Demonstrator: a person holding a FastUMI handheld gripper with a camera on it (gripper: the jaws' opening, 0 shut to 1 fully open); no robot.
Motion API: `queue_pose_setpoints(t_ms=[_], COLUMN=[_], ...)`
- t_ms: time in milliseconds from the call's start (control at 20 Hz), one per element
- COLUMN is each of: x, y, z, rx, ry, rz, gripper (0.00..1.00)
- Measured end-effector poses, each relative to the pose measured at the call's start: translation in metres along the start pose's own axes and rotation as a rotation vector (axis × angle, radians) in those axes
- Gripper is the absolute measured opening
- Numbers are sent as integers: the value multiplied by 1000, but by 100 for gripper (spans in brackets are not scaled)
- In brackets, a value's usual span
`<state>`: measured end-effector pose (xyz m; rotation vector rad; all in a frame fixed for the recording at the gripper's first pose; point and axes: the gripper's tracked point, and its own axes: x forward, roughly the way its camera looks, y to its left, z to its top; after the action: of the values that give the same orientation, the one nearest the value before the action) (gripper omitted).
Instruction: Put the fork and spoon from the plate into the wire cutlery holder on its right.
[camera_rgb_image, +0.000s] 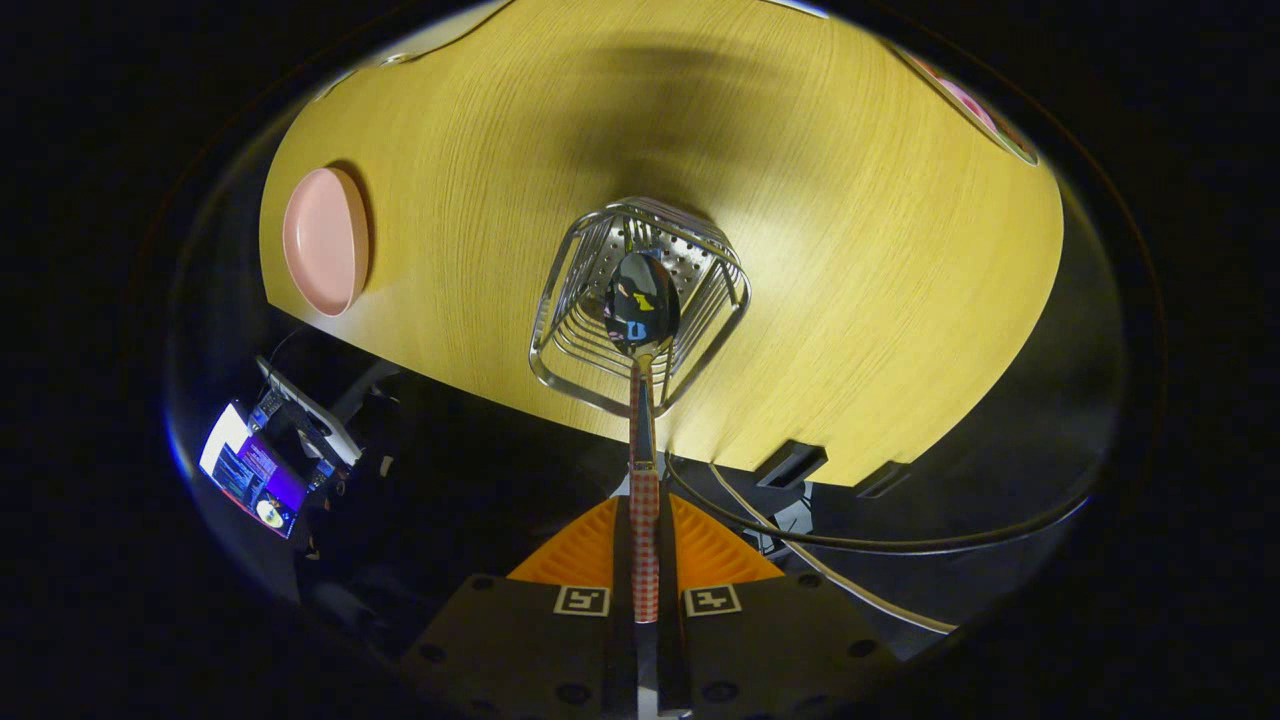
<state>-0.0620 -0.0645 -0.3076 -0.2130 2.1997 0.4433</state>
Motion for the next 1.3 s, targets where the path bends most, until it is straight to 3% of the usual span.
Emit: queue_pose_setpoints(t_ms=[200, 500, 1000, 1050, 1100, 1300], x=[-1, -3, -36, -40, -44, -71], y=[-1, -3, 26, 28, 30, 55], z=[14, 31, 32, 29, 25, 11], rx=[8, 2, -13, -20, -23, 51], ry=[43, -3, -549, -606, -662, -942], rz=[-4, 14, 105, 86, 67, 73], gripper=[13, 17, 67, 85, 92, 100])
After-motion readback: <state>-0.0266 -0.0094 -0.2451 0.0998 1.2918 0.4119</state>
